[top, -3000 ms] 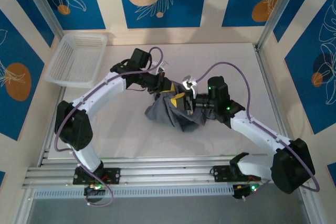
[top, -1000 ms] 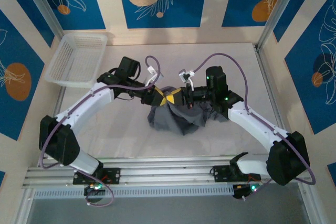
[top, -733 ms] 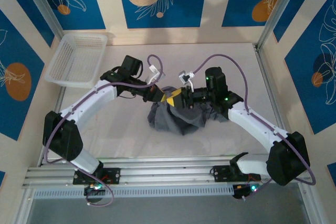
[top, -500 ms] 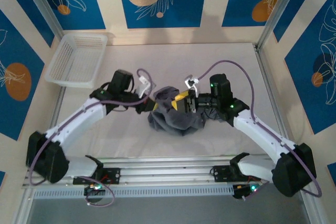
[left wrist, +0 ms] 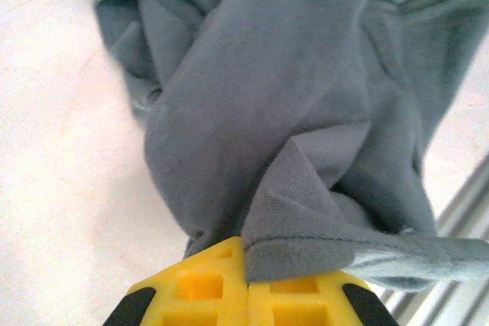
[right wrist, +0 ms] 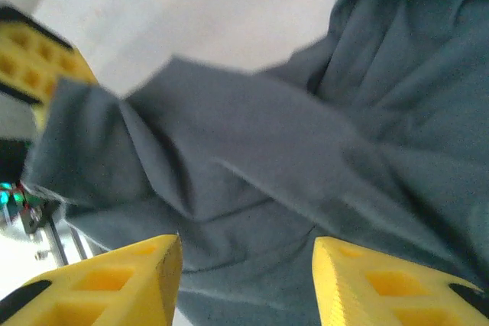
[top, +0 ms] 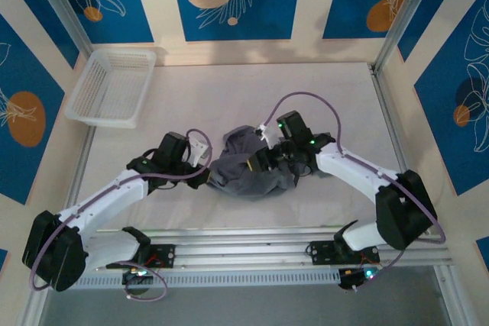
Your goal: Fold the inside-out t-shirt
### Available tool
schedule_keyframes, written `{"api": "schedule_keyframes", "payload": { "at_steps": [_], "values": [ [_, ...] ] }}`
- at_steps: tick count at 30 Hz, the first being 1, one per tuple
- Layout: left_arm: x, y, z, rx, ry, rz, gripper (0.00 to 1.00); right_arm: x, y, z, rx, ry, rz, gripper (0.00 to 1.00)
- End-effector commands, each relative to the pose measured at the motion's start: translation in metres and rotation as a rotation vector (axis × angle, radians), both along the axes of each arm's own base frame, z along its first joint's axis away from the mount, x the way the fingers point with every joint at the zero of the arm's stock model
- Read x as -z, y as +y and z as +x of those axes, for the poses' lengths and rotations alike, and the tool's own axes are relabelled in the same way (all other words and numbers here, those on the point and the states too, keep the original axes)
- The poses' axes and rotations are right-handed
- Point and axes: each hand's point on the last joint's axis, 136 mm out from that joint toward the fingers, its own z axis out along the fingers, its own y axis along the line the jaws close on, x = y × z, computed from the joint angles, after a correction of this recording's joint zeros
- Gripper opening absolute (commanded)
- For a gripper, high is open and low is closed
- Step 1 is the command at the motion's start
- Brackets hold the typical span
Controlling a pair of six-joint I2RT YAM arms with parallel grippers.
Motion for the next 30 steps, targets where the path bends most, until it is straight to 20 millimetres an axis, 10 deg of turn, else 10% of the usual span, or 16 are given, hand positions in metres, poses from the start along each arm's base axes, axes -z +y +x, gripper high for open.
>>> {"api": "schedule_keyframes", "payload": {
  "at_steps": [1,12,15,17,24,30],
  "values": [
    [-0.007,-0.001,0.017,-0.08,-0.038,-0.012,0.0,0.024,-0.01,-0.006,0.042,0.106,-0.148,0.49],
    [-0.007,-0.007,0.017,-0.036,-0.03,-0.011,0.0,0.066,0.012,0.012,0.146,0.315,-0.163,0.67],
    [-0.007,-0.001,0.019,-0.067,-0.038,0.006,0.0,0.068,0.017,0.01,0.124,0.335,-0.162,0.24],
    [-0.005,0.004,0.021,-0.108,-0.033,0.022,0.0,0.052,0.015,0.014,0.122,0.299,-0.145,0.0],
    [0.026,0.011,0.017,-0.172,0.104,0.073,0.03,-0.082,0.012,-0.006,-0.087,-0.185,0.288,0.0],
    [-0.023,0.007,0.03,-0.149,-0.065,-0.019,0.39,-0.081,-0.008,-0.038,-0.142,-0.352,0.376,0.0]
  ]
}}
